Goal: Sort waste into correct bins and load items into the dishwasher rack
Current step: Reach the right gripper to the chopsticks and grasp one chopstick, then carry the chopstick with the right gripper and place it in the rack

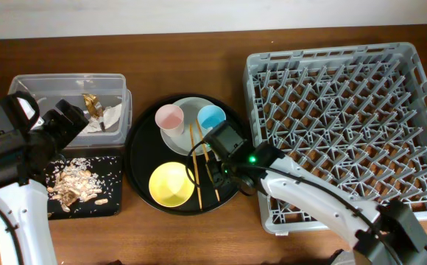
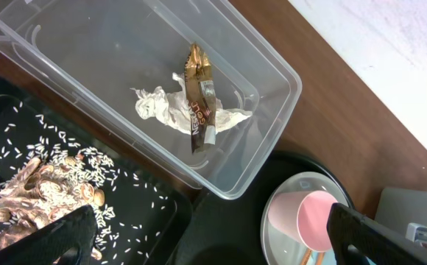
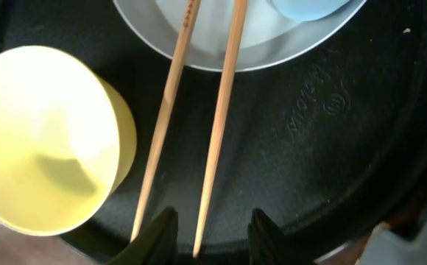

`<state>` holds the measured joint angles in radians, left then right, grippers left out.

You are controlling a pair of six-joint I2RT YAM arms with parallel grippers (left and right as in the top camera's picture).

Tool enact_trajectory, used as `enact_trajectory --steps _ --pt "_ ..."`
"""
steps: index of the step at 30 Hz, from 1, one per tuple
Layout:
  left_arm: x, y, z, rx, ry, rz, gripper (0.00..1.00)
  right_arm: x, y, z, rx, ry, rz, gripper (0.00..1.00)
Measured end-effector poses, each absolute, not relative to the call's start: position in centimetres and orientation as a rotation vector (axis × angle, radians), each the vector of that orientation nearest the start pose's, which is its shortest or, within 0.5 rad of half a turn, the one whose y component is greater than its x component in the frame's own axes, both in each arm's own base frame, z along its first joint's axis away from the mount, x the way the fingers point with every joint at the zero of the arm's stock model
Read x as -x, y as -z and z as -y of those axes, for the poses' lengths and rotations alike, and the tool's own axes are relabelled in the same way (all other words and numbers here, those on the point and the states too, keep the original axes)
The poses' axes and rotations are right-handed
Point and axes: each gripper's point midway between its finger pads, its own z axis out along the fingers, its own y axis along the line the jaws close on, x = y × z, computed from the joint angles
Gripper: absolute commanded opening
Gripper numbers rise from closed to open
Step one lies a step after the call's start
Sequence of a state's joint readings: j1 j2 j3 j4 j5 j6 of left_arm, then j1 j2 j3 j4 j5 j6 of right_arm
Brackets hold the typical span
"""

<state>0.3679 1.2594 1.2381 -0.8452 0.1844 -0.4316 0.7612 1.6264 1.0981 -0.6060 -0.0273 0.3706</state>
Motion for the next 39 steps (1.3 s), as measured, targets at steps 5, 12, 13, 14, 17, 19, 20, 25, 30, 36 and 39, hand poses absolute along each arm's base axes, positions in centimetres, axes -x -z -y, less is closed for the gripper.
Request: enact_trajectory --steps 5,12,13,14,17,19,20,25,30,36,39 --pt "-33.1 -23.4 -9.4 0.871 0.253 -2.272 0.99 -28.4 -7.2 -27.5 0.538 -0.367 -2.684 0.33" --pt "-33.1 -23.4 -9.4 0.871 0.253 -2.273 0.99 -30.3 -4.5 -28.4 0.521 -0.326 -2.664 0.33" --pt "-33.1 -23.4 -9.4 0.871 0.253 -2.273 0.99 -30.4 -4.1 -28.4 0.52 -0.321 -2.666 0.33" --pt "-33.1 -23.4 -9.4 0.871 0.253 -2.273 0.99 -30.5 -3.5 -28.4 0.52 -0.311 -2.671 0.32" --pt "-33.1 -23.4 -9.4 0.871 0.253 -2.273 0.99 -30.5 -2.2 -28.3 0.523 -0.291 -2.693 0.23" --pt "-33.1 -23.4 -9.4 0.871 0.253 -2.273 0.99 -30.4 -1.6 -28.2 0.525 -0.279 -2.706 0.15" --pt "-33.1 -23.4 -9.4 0.871 0.253 -2.273 0.99 -30.4 -1.3 -28.2 0.527 -0.274 -2.708 0.13" --pt "-33.1 -23.4 -9.4 0.871 0.253 -2.274 0.99 -30.5 -1.0 -28.2 0.522 -0.267 -2.711 0.04" --pt "-33.1 -23.4 -9.4 0.871 0.253 -2.273 0.99 -30.3 -1.1 -28.3 0.532 -0.28 -2.718 0.04" --pt "-33.1 -23.4 -9.4 0.871 0.253 -2.274 0.99 -30.2 -7.2 -29.4 0.536 -0.394 -2.663 0.04" --pt "-33.1 -23.4 -9.4 0.871 0.253 -2.274 0.99 -30.9 -14.4 -29.5 0.499 -0.45 -2.528 0.04"
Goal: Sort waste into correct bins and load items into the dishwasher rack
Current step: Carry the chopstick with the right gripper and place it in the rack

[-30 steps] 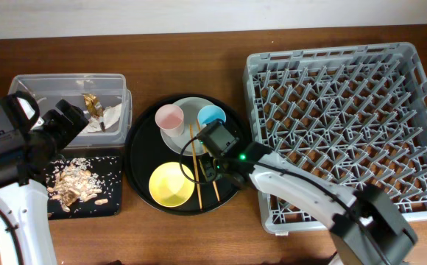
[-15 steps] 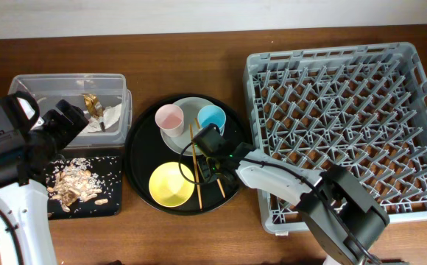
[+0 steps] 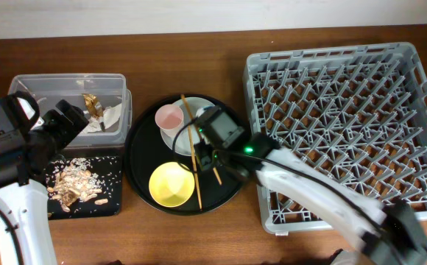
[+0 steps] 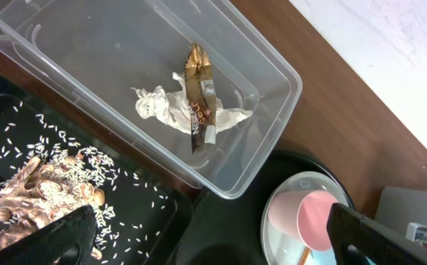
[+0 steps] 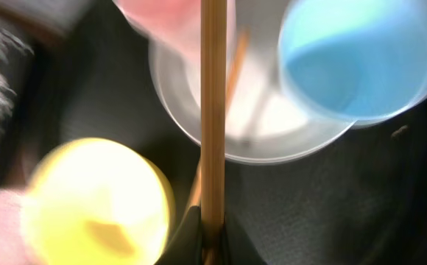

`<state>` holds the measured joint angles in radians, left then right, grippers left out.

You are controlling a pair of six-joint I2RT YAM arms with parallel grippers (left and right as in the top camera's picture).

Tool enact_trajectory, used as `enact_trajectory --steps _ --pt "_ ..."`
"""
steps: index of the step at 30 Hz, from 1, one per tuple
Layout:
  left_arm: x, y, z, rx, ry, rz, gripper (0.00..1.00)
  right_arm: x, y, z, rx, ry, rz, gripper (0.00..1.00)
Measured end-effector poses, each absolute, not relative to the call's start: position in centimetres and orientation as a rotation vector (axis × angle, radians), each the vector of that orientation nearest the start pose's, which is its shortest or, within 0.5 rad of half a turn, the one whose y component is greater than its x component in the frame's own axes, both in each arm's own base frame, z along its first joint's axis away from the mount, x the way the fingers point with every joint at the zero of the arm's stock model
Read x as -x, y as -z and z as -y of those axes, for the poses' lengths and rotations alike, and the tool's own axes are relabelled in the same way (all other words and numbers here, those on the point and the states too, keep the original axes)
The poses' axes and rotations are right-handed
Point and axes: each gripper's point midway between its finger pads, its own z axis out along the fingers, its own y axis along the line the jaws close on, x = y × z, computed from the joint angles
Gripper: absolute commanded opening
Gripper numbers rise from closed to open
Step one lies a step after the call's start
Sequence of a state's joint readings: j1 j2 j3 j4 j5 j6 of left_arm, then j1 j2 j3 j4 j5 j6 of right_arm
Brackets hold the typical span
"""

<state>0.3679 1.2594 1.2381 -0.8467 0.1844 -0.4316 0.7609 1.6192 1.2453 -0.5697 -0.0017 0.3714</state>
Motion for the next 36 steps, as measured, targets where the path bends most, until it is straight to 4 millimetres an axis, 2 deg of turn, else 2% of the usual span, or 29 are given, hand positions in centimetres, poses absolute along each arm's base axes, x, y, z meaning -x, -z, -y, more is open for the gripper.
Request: enact_trajectory --steps 1,3,5,9,12,16,21,25,30,31,34,36 --pt "-33.1 -23.4 -9.4 0.871 0.253 -2.274 0.99 -31.1 -16.9 -28.7 0.473 -0.441 -2.483 0.04" --pt "-33.1 -23.4 -9.4 0.871 0.253 -2.274 0.99 -31.0 -19.9 -26.7 0.425 -0.404 -2.435 0.04" --pt "-33.1 -23.4 -9.4 0.872 0.253 -2.275 1.0 -31.2 -20.9 -23.8 0.358 -0.332 -2.448 0.04" --pt "-33.0 -23.4 -9.4 0.872 0.254 -2.276 0.99 -33.1 -19.4 -17.1 0.168 -0.152 -2.536 0.04" --pt "-33.0 -23.4 -9.4 0.872 0.254 -2.276 0.99 -34.6 -18.0 -13.8 0.077 -0.084 -2.582 0.04" --pt "-33.0 -23.4 -9.4 0.872 0.254 -2.276 0.99 -35.8 -15.2 -10.9 0.031 -0.016 -2.659 0.05" --pt "-33.0 -23.4 -9.4 0.872 0.254 -2.276 0.99 -37.0 -12.7 -8.6 0.015 0.023 -2.716 0.05" --pt "-33.0 -23.4 -9.4 0.872 0.253 -2.276 0.99 -37.8 -12.1 -6.7 0.018 0.031 -2.727 0.09" --pt "-33.0 -23.4 -9.4 0.872 0.253 -2.276 0.99 -37.8 -12.0 -6.9 0.053 -0.015 -2.735 0.1" --pt "-33.0 -23.4 -9.4 0.872 0.253 -2.276 0.99 -37.8 -12.0 -7.0 0.061 -0.023 -2.736 0.12" --pt "-33.0 -23.4 -9.4 0.872 0.253 -2.276 0.99 -37.7 -12.0 -7.2 0.071 -0.039 -2.738 0.29" --pt "-33.0 -23.4 -9.4 0.872 0.253 -2.276 0.99 -37.7 -12.0 -7.3 0.083 -0.043 -2.738 0.34"
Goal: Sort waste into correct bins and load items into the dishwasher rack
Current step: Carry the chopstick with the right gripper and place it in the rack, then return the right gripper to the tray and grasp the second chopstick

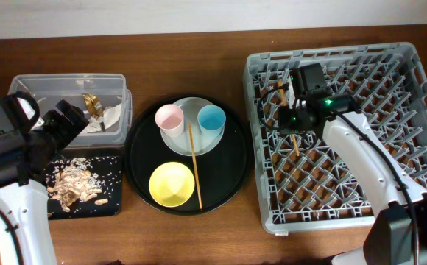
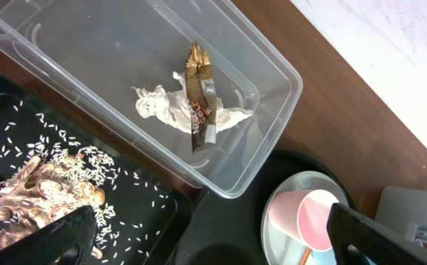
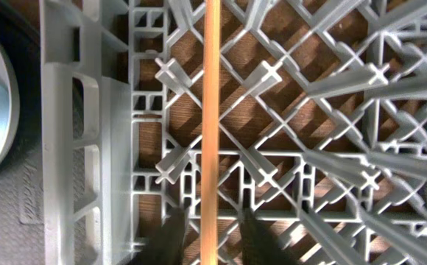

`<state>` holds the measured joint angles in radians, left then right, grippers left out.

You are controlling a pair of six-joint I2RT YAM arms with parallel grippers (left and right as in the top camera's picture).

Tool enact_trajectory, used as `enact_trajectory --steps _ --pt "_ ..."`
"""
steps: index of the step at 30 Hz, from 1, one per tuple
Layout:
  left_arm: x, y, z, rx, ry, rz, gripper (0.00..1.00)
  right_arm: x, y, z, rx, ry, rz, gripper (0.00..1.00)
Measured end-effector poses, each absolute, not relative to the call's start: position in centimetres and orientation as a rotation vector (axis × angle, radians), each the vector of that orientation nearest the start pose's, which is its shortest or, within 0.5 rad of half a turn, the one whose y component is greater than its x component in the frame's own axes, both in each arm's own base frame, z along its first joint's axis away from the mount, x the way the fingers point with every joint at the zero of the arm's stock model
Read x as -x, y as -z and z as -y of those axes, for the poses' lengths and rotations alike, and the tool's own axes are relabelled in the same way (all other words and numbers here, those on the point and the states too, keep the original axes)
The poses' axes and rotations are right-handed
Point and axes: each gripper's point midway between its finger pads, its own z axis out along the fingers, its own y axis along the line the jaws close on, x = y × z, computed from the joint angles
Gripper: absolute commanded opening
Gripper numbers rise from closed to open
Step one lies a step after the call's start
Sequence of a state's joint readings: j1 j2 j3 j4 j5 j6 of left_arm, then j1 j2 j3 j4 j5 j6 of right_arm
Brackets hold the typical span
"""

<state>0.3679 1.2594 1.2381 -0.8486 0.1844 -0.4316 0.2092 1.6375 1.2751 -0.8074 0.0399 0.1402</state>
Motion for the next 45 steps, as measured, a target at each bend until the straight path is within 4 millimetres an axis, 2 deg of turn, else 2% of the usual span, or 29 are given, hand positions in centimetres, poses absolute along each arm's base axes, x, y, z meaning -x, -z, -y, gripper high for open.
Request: enact_trajectory --steps 7,10,12,15,19,21,26,32,39,44,45 --pt "-33.0 -23.4 -9.4 0.872 0.253 -2.276 0.99 -37.2 -11.9 -7.5 0.113 -0.056 -2.759 0.36" --pt "-33.0 -23.4 -9.4 0.872 0.253 -2.276 0.99 -36.2 -12.2 -9.1 0.148 -0.184 -2.795 0.35" --pt "-33.0 -23.4 -9.4 0.872 0.254 -2.276 0.99 -35.8 -13.4 -11.2 0.191 -0.333 -2.774 0.35" --pt "-33.0 -23.4 -9.4 0.872 0.254 -2.276 0.99 -34.3 -15.7 -15.9 0.296 -0.555 -2.724 0.35" --pt "-33.0 -23.4 -9.4 0.872 0.254 -2.276 0.99 -31.5 -16.5 -22.0 0.402 -0.654 -2.713 0.36" --pt "-33.0 -23.4 -9.4 0.872 0.254 -2.276 0.99 -30.7 -16.3 -23.9 0.412 -0.636 -2.712 0.35" --pt "-33.0 -23.4 -9.4 0.872 0.254 -2.276 0.99 -29.7 -14.0 -28.1 0.371 -0.497 -2.715 0.35" --pt "-33.0 -23.4 -9.4 0.872 0.254 -2.276 0.99 -29.9 -9.5 -31.0 0.311 -0.353 -2.72 0.35" --pt "-33.0 -23.4 -9.4 0.872 0.254 -2.276 0.99 -30.4 -5.0 -31.8 0.28 -0.281 -2.763 0.35" --pt "-33.0 -23.4 -9.4 0.872 0.254 -2.276 0.99 -30.8 -2.9 -32.2 0.272 -0.268 -2.775 0.35" --pt "-33.0 -23.4 -9.4 0.872 0.254 -2.276 0.99 -30.8 -2.7 -32.2 0.272 -0.263 -2.78 0.31"
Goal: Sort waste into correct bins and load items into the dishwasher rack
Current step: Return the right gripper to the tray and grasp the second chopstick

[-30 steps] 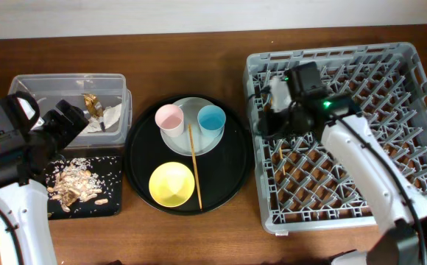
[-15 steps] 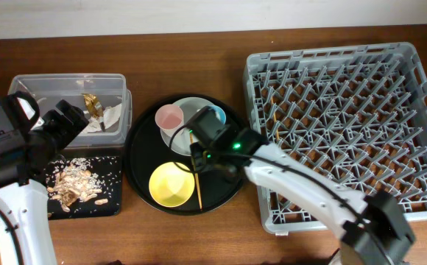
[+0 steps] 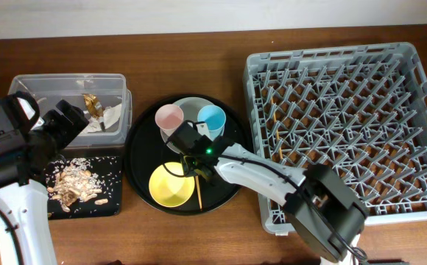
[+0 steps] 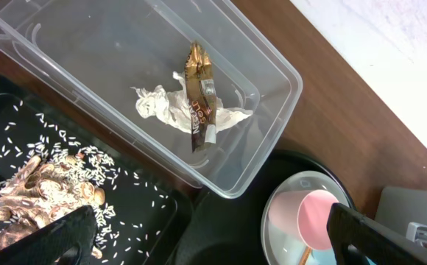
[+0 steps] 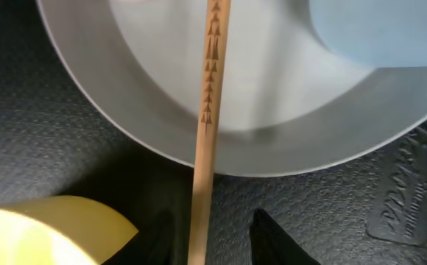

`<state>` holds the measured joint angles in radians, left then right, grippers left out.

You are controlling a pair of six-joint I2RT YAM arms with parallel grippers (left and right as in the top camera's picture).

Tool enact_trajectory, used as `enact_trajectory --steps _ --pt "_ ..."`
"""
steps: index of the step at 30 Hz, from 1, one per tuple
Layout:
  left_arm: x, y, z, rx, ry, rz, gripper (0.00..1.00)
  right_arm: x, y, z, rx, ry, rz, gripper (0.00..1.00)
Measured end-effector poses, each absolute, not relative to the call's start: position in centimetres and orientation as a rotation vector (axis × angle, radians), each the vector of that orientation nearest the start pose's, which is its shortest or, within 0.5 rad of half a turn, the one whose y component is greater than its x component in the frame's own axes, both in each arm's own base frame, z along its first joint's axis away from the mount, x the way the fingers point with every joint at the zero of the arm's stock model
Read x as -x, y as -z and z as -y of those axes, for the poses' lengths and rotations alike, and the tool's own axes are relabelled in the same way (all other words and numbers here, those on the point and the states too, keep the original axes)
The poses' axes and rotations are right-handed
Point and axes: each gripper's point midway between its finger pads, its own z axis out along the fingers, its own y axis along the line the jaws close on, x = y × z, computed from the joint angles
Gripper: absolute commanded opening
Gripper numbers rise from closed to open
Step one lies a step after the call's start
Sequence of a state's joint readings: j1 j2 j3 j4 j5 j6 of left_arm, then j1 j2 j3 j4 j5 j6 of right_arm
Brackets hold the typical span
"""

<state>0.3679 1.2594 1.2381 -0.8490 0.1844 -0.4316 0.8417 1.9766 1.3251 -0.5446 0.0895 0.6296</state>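
My right gripper (image 3: 193, 158) hangs low over the round black tray (image 3: 143, 147), open. In the right wrist view its fingers straddle a wooden chopstick (image 5: 202, 147) that lies across the white plate (image 5: 272, 96) and down onto the tray. Another chopstick (image 3: 272, 121) lies in the left part of the grey dishwasher rack (image 3: 346, 118). A pink cup (image 3: 168, 116) and a blue cup (image 3: 211, 117) stand on the plate, with a yellow bowl (image 3: 171, 184) in front of them. My left gripper (image 4: 213, 246) is open above the bins at the left.
A clear bin (image 3: 66, 88) at the back left holds a gold wrapper (image 4: 199, 96) and crumpled tissue (image 4: 162, 110). In front of it a black tray (image 3: 77, 180) holds rice and food scraps. The rack fills the right side of the wooden table.
My right gripper has moved from over the rack's left side back to the round tray. It is now open around the second chopstick. The first chopstick stays in the rack. The left arm has not moved.
My right gripper stood open around one of two chopsticks on the round tray. Then it was shut on that chopstick and held it up. Then it had it over the rack. Now that chopstick lies in the rack and the gripper straddles the other one.
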Motion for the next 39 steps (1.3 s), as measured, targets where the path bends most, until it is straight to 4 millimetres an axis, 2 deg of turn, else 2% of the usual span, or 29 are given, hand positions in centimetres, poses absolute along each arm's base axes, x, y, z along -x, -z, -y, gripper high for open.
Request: enact_trajectory --steps 6,17,22,30,33,39 --pt "-33.0 -23.4 -9.4 0.872 0.254 -2.276 0.99 -30.8 -2.5 -32.1 0.262 -0.26 -2.786 0.2" --pt "-33.0 -23.4 -9.4 0.872 0.254 -2.276 0.99 -30.5 -2.3 -31.8 0.262 -0.243 -2.802 0.2" --pt "-33.0 -23.4 -9.4 0.872 0.254 -2.276 0.99 -30.2 -2.2 -31.6 0.263 -0.232 -2.813 0.16" --pt "-33.0 -23.4 -9.4 0.872 0.254 -2.276 0.99 -29.9 -2.0 -31.2 0.263 -0.21 -2.833 0.15" --pt "-33.0 -23.4 -9.4 0.872 0.254 -2.276 0.99 -29.7 -1.9 -31.0 0.264 -0.204 -2.842 0.09" --pt "-33.0 -23.4 -9.4 0.872 0.254 -2.276 0.99 -29.7 -1.9 -31.0 0.259 -0.203 -2.843 0.07"
